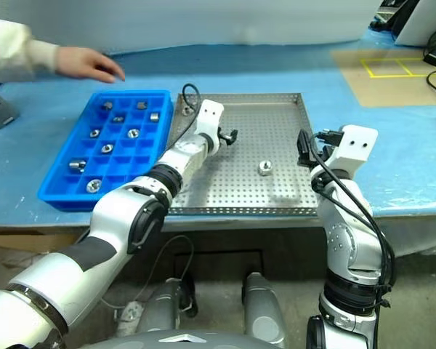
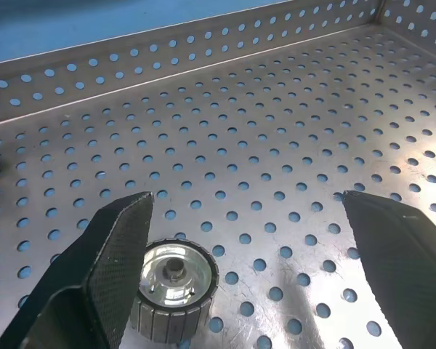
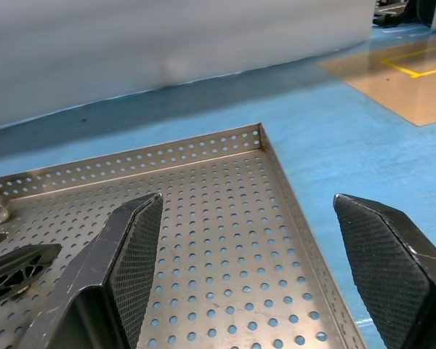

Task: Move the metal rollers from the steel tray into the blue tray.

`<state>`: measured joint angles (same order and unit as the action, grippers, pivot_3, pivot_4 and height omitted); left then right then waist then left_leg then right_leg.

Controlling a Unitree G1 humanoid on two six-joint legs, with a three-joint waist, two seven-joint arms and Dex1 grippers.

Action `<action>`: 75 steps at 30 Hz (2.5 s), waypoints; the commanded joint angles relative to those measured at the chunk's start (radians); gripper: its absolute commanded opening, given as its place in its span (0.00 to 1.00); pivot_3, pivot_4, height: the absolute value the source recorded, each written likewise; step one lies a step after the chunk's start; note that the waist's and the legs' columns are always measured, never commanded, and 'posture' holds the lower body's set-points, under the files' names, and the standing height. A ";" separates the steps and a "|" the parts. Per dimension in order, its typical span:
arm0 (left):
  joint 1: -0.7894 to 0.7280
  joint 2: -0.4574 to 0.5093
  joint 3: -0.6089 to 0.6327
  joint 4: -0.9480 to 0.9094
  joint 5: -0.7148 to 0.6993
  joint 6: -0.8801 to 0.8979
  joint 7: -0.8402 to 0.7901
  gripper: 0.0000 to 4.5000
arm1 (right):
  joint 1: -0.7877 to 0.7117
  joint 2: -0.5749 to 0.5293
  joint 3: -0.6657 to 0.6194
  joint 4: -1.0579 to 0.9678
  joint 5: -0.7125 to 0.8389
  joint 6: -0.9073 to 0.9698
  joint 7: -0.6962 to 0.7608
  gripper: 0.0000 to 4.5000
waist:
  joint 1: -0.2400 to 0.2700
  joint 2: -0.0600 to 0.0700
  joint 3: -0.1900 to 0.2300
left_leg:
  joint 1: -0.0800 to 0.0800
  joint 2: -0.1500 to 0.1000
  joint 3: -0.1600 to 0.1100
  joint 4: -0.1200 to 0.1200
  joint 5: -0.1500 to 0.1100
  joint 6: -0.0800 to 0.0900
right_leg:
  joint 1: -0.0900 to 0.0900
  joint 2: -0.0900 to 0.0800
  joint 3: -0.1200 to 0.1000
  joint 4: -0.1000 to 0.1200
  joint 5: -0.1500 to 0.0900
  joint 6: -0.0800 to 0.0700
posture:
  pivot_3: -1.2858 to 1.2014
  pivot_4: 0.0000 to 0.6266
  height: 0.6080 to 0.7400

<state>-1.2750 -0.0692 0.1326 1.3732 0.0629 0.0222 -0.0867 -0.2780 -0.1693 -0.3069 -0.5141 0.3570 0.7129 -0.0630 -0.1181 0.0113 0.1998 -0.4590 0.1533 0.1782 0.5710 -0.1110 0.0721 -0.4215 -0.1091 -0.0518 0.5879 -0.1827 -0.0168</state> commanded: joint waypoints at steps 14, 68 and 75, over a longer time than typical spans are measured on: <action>0.010 0.019 0.064 0.002 0.035 0.102 0.349 0.97 | 0.076 0.000 -0.056 -0.172 0.017 0.047 -0.047 0.87 | -0.120 0.000 0.000 | -0.009 -0.001 -0.001 0.009 -0.005 0.008 | 0.001 -0.001 -0.003 -0.007 -0.003 0.005 | 0.22 0.24 1.00; 0.402 0.186 0.014 -0.604 -0.118 -0.131 -0.029 0.38 | -0.337 0.100 0.303 0.660 -0.076 -0.267 0.314 0.87 | 0.197 0.001 -0.001 | -0.012 -0.014 -0.001 0.007 -0.006 0.011 | 0.001 -0.031 -0.026 0.006 0.001 0.000 | 0.51 0.24 1.00; 0.589 0.245 0.008 -0.997 -0.187 0.069 -0.141 0.38 | -0.347 0.107 0.312 0.691 -0.092 -0.283 0.335 0.87 | 0.195 0.001 -0.001 | -0.012 -0.013 -0.001 0.000 -0.001 0.003 | -0.007 -0.031 -0.025 0.011 0.001 0.001 | 0.55 0.24 1.00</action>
<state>-0.6982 0.1470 0.1252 0.5054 -0.1074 0.0556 -0.2272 -0.6099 -0.0640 0.0029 0.1943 0.2693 0.4543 0.2617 0.0769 0.0122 0.1989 -0.4717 0.1418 0.1768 0.5699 -0.1108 0.0726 -0.4309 -0.1401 -0.0767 0.6007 -0.1820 -0.0158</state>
